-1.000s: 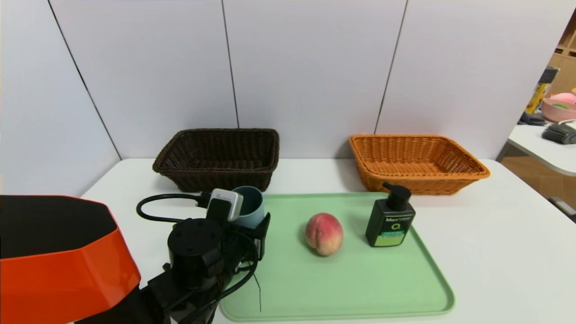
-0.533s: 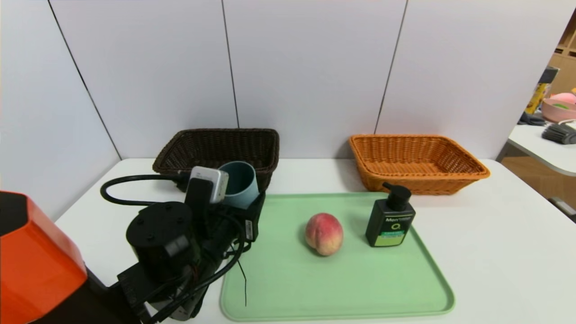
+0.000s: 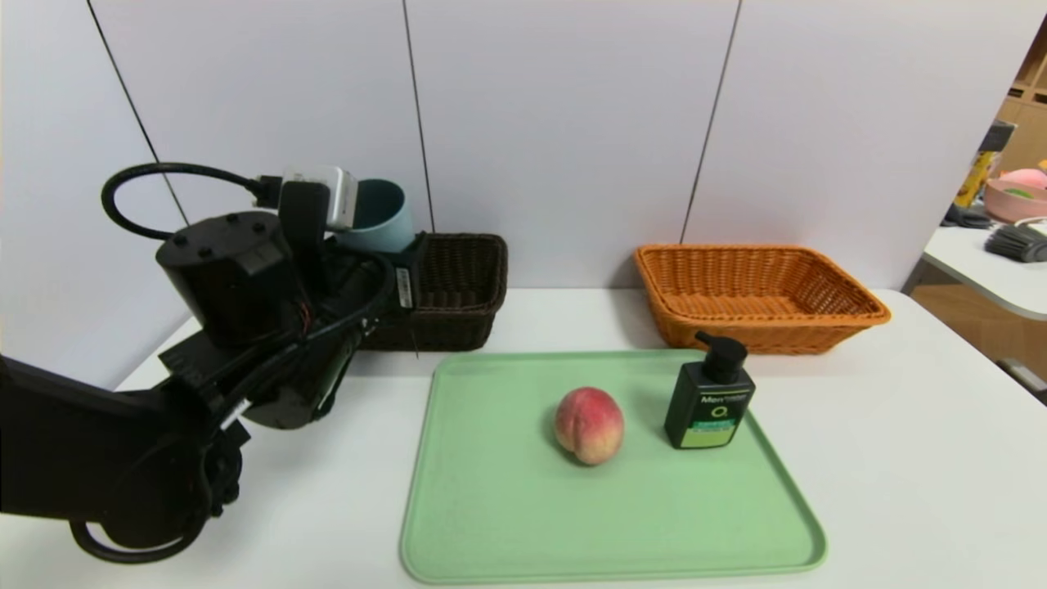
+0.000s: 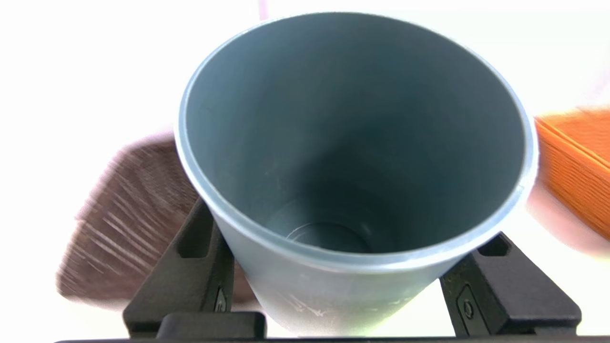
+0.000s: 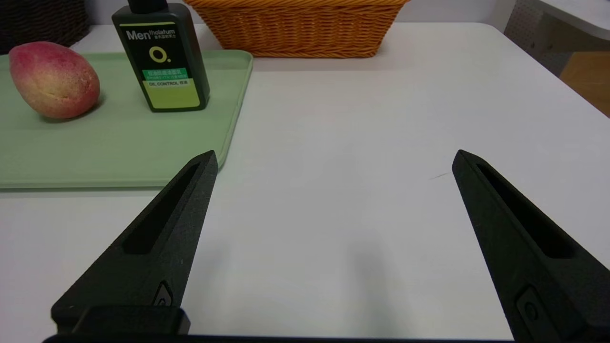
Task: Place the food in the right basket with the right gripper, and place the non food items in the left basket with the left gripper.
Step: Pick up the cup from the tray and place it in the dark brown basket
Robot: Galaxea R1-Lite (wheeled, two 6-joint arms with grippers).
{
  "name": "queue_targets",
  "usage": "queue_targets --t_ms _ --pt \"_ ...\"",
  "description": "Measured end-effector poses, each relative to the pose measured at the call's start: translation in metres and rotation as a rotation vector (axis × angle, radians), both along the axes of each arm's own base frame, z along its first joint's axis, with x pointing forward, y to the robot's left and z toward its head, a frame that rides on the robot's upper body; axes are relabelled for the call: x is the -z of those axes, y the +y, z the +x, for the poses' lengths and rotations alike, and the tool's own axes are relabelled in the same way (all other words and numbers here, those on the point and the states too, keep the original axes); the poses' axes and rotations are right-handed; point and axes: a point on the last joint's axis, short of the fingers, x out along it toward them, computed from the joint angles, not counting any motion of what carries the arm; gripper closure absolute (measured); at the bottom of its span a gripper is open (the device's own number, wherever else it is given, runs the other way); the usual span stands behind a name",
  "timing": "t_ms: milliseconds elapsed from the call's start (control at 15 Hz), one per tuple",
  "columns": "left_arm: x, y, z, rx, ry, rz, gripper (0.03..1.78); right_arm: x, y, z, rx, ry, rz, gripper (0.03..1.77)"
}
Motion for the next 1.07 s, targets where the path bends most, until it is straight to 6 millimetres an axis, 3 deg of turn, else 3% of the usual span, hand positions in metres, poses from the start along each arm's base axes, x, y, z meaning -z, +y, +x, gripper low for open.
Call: queue_targets --t_ms 333,600,1067 --pt "-0.009 0.039 0.048 -0.041 0.030 0.048 0.67 0.000 0.000 0.000 0.000 0.000 0.000 0.10" --pt "-0.006 0.055 0.088 -0.060 0.059 0.064 0.67 0.000 0.000 0.000 0.000 0.000 0.000 0.10" --pt "0.034 0.067 0.133 -0.069 0.168 0.088 0.67 0.000 0.000 0.000 0.000 0.000 0.000 0.10"
